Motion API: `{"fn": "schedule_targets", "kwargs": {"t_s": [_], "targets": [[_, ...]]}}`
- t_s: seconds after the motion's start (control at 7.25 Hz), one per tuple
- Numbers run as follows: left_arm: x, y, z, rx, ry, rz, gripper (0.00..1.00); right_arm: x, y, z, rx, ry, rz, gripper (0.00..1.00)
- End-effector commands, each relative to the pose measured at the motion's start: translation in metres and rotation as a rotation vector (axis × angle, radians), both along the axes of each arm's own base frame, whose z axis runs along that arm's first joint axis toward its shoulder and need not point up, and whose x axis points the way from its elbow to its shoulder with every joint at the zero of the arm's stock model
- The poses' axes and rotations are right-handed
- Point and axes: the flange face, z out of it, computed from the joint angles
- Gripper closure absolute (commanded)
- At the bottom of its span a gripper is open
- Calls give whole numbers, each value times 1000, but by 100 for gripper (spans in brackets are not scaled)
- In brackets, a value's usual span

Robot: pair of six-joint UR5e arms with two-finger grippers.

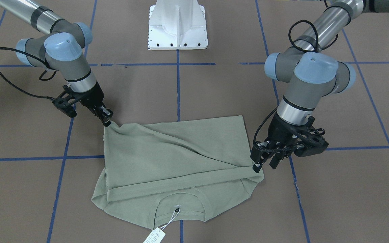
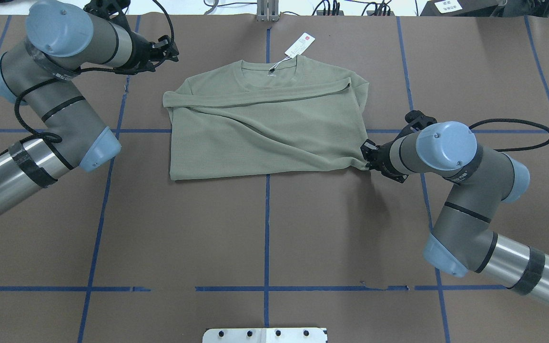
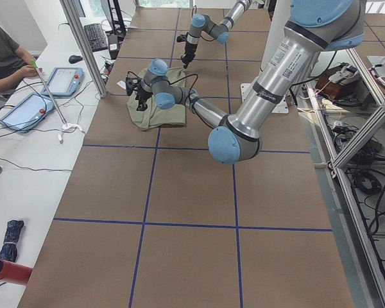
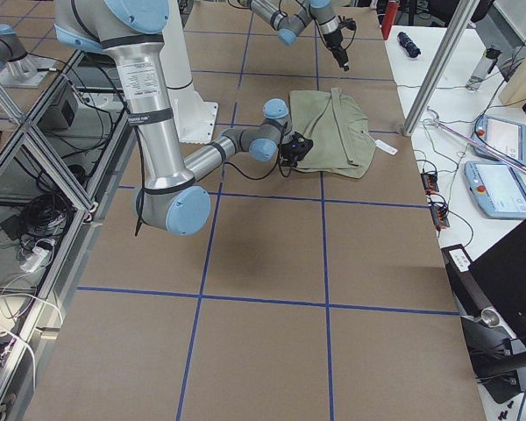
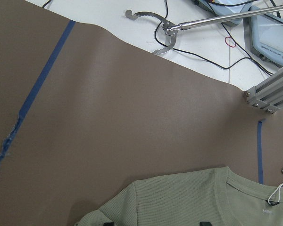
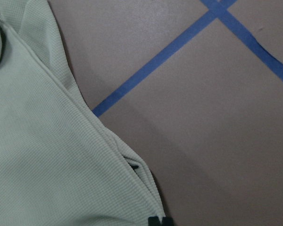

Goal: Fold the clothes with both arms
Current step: 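Lower the right gripper and grasp the folded shirt's near corner, then drag the folded shirt toward the robot with the right gripper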

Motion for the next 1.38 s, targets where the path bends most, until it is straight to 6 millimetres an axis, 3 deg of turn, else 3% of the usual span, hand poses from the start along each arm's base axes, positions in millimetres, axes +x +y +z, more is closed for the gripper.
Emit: {"fn": "schedule_targets", "kwargs": {"t_s": [0.0, 0.14, 0.28, 0.41, 0.55, 0.69, 0.83, 0.96, 1.1, 1.24], "targets": [[-5, 8, -7, 16, 16, 3, 32, 36, 65, -10, -38, -59, -48, 100], [-11, 19, -7, 13, 34, 31, 32, 43, 107, -28, -90, -102, -67, 100], [-16, 43, -14, -8, 94, 148, 32, 61, 160, -33, -114, -97, -141, 100], [-19, 65, -18, -81, 170, 244, 32, 61, 206, -37, -165, -104, -207, 100], [-29, 85, -26, -125, 224, 233, 31, 49, 248, -49, -225, -125, -270, 100], [-25, 104, -36, -161, 264, 230, 27, 50, 278, -54, -238, -120, -343, 100], [-4, 126, -41, -197, 285, 254, 27, 40, 309, -55, -247, -110, -417, 100], [23, 145, -40, -225, 285, 277, 24, 37, 321, -56, -246, -110, -444, 59], [45, 166, -30, -271, 280, 299, 23, 36, 323, -60, -242, -117, -449, 1], [74, 195, -20, -294, 262, 292, 23, 48, 303, -68, -236, -140, -401, 0]]}}
